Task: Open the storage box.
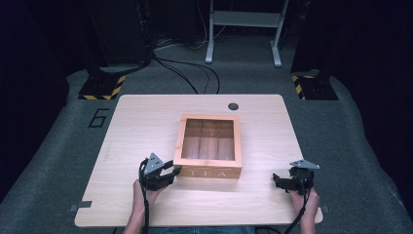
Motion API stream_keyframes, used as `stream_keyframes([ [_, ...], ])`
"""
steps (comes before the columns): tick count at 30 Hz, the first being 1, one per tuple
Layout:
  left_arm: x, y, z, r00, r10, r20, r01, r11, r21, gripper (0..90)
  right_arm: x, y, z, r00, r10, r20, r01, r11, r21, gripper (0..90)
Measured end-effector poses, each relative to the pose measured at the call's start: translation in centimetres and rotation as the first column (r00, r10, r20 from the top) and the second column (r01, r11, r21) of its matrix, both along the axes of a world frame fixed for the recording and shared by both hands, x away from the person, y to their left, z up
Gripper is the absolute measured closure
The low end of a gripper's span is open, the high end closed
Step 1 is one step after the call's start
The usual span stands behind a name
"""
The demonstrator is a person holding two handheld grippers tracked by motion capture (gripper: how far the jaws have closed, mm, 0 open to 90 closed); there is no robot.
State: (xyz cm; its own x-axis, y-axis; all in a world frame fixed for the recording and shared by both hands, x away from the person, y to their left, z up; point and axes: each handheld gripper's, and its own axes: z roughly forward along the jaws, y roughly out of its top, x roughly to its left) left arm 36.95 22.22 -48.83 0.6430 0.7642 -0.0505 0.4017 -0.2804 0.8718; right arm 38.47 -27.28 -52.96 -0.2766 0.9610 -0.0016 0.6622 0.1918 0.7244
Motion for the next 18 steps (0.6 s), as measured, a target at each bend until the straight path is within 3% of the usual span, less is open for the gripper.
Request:
stream_keyframes([
  [9, 0.31, -0.10, -0.04, 0.9999, 0.016, -0.001, -0.016, 0.9999, -0.002, 57.6, 0.00, 0.00, 0.00, 1.0000, 0.000, 0.000, 0.000, 1.000, 0.000, 2.5],
  [18, 0.37, -0.43, 0.13, 0.9994, 0.032, -0.009, -0.032, 0.9989, 0.035, 57.4, 0.00, 0.00, 0.00, 1.0000, 0.000, 0.000, 0.000, 1.000, 0.000, 2.5],
])
